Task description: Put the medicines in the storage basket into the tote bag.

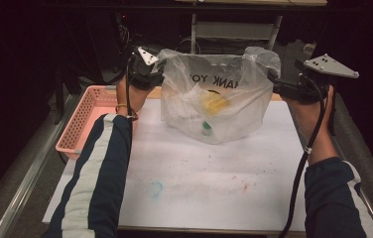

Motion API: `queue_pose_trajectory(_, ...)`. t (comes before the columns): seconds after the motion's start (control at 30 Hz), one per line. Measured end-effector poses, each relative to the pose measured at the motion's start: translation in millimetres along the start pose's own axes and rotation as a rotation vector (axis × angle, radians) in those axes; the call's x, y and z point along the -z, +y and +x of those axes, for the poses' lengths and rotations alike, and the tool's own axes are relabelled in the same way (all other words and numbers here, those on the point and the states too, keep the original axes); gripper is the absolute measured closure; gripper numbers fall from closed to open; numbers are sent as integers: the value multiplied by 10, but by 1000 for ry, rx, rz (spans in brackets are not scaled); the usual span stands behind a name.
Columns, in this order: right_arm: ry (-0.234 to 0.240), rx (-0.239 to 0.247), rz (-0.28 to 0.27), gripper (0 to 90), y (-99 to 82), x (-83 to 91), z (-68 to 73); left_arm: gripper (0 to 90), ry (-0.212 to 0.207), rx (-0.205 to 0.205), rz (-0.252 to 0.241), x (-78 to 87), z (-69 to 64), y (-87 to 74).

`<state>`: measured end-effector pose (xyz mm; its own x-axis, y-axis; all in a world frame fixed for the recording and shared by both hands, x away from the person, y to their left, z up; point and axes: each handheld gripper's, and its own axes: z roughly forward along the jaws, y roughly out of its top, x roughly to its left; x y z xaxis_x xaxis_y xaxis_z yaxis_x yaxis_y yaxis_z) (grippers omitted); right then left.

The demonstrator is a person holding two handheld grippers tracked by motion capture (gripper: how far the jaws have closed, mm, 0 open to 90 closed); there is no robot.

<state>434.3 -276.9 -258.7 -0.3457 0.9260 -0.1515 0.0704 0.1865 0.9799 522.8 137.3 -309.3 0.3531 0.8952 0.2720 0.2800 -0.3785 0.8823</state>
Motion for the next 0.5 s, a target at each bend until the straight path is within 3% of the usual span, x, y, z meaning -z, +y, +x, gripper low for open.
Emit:
queue_pose_trajectory(0.13,3,5,-29,158,-32,120,19,288,-41,2,-68,202,-10,-20)
queue_pose_trajectory(0.3,-8,29,-34,196,-149,235,48,268,-72,-21,-98,392,-46,-114)
queue_pose_trajectory(0.5,19,34,-23,193,-377,316,135,267,-103,-27,-138,576,-97,-301)
